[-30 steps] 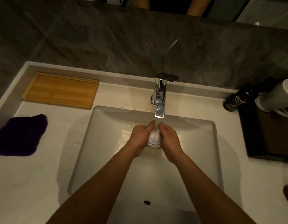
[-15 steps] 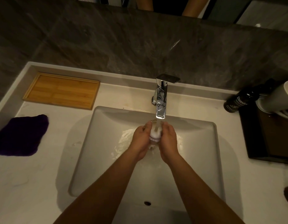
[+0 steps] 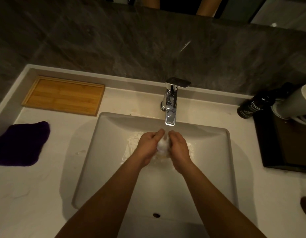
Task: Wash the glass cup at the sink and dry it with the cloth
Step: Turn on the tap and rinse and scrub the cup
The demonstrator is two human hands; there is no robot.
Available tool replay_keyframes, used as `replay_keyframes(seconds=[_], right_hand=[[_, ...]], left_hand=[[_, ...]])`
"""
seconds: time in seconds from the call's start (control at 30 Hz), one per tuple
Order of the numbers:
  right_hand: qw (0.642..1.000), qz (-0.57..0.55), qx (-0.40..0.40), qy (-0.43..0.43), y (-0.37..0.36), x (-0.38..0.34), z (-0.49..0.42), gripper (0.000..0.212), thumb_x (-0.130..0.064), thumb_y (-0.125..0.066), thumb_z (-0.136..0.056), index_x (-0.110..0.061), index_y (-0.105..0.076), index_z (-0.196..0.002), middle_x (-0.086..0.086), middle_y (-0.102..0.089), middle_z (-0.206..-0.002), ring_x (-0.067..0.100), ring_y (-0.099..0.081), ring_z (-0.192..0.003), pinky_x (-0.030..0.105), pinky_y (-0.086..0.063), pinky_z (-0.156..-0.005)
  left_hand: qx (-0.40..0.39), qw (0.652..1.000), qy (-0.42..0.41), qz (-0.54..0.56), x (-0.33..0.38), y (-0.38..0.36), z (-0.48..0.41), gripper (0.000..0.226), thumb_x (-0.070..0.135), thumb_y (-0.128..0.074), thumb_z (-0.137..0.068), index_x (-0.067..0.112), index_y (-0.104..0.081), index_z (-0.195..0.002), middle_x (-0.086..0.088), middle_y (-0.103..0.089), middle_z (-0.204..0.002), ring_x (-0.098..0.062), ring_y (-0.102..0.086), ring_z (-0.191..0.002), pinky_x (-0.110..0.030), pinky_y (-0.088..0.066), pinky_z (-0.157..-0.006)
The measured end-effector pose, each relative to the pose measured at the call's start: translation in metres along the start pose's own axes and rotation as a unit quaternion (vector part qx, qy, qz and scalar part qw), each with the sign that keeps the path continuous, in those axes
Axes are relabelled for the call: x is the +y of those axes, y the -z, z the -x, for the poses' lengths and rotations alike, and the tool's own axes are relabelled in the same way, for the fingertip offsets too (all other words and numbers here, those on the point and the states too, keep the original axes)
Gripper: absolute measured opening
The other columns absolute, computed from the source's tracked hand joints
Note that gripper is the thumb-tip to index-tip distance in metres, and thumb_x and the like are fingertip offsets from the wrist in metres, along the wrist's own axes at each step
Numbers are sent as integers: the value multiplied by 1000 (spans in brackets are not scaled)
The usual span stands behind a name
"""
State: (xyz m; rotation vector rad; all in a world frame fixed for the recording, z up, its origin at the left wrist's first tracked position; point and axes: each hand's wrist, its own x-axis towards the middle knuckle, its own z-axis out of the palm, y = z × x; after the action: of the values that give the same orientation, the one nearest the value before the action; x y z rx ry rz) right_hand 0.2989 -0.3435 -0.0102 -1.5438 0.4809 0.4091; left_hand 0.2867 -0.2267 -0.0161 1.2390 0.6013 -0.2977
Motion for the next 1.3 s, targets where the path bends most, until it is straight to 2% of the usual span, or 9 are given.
replay_keyframes(seconds=[0.1, 0.27, 0.4, 0.57, 0.73, 0.87, 1.0, 1.2, 1.3], right_hand=[[996, -75, 36, -26, -4, 5, 1, 39, -36, -51, -102, -8, -69, -122, 14, -75, -121, 30, -71, -113, 48, -54, -102], [998, 48, -48, 1, 5, -6, -4, 27, -23, -45, -110, -9, -68, -110, 12, -72, -110, 23, -69, -104, 39, -50, -101], [999, -41, 10, -22, -5, 3, 0, 42, -39, -50, -102, -8, -70, -123, 12, -76, -123, 28, -72, -115, 45, -55, -105], [998, 50, -46, 5, 7, -6, -9, 34, -30, -52, -101, -4, -74, -105, 22, -75, -111, 35, -70, -105, 42, -52, -91], [997, -60, -26, -49, 5, -2, -7, 39, -40, -51, -101, -12, -77, -111, 14, -80, -115, 32, -76, -108, 48, -57, -95], [995, 61, -74, -5, 12, -12, -8, 29, -30, -49, -105, -13, -64, -87, 11, -66, -93, 27, -63, -89, 42, -48, -76], [999, -31, -27, -24, 7, -5, -6, 41, -38, -53, -99, -7, -72, -116, 15, -76, -122, 32, -72, -115, 49, -55, -104], [995, 42, -83, -25, 13, -11, -8, 33, -29, -49, -108, -8, -64, -88, 15, -66, -92, 29, -63, -88, 37, -51, -80], [997, -38, -33, -58, 11, -7, -5, 40, -36, -48, -107, -6, -74, -114, 15, -78, -117, 31, -74, -109, 46, -57, -100]], left_hand=[[23, 997, 16, 70, -10, -11, 3, 38, 35, -57, -102, 3, -73, -111, -20, -78, -107, -33, -75, -98, -46, -57, -90], [-29, 999, 41, -5, 0, 7, -5, 33, 36, -62, -99, 9, -78, -87, -12, -79, -86, -23, -74, -78, -34, -55, -77], [29, 993, 22, 111, -9, -7, 0, 38, 34, -56, -103, 2, -69, -119, -21, -75, -114, -32, -74, -101, -37, -59, -78], [-24, 997, 54, 48, 6, 4, -1, 29, 29, -60, -101, 5, -76, -99, -15, -79, -95, -28, -74, -87, -38, -56, -82], [9, 988, 40, 147, -4, -10, 6, 39, 29, -54, -104, -3, -68, -121, -24, -75, -114, -36, -72, -104, -46, -54, -91], [-45, 996, 75, -10, 6, 6, -2, 48, 40, -62, -98, -6, -72, -109, -27, -75, -105, -35, -70, -94, -49, -54, -86], [-7, 996, 19, 86, -5, -2, 0, 41, 31, -56, -103, -5, -70, -117, -27, -74, -115, -38, -71, -107, -44, -55, -93], [-50, 996, 53, -53, 7, 8, -3, 41, 40, -60, -99, 3, -75, -92, -22, -76, -93, -33, -70, -85, -36, -52, -74], [-14, 999, 5, 33, 4, -2, 2, 39, 31, -57, -102, -6, -71, -106, -28, -75, -102, -32, -72, -90, -39, -57, -78]])
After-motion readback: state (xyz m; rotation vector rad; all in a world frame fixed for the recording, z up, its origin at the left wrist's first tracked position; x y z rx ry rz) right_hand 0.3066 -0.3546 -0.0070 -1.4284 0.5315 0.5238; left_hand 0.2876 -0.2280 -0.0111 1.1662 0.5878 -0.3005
